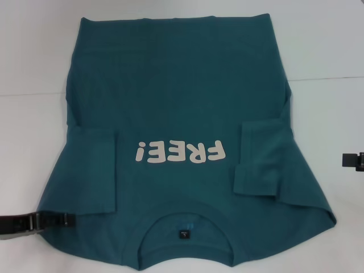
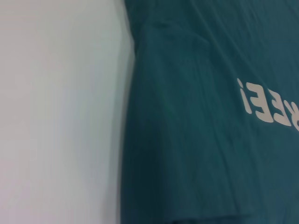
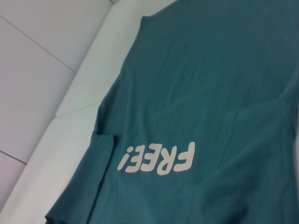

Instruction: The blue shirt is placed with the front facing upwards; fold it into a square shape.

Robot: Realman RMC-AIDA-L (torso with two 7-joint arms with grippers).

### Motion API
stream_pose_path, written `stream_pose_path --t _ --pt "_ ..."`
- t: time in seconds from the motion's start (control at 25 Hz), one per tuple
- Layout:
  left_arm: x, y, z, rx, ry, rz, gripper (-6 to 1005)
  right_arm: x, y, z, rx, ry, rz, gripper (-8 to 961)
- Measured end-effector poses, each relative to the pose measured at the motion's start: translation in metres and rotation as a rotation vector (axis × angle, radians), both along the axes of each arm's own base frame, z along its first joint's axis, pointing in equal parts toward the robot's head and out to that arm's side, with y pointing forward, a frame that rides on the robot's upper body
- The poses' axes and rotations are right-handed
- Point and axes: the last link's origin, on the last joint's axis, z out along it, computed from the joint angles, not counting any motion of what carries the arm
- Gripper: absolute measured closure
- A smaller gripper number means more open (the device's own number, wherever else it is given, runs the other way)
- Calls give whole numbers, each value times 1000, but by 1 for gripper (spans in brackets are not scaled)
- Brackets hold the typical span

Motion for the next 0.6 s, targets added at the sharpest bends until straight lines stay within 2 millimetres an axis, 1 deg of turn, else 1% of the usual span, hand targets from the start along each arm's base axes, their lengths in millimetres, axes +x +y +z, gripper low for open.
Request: stream_pose_path --t 0.28,0.48,0.6 --pt "0 7 2 10 -1 8 222 1 2 0 1 -3 -16 95" --pt "-7 5 1 -5 0 35 453 1 2 0 3 2 -28 96" --pt "-10 5 -1 -18 18 37 573 1 1 1 1 4 -29 95"
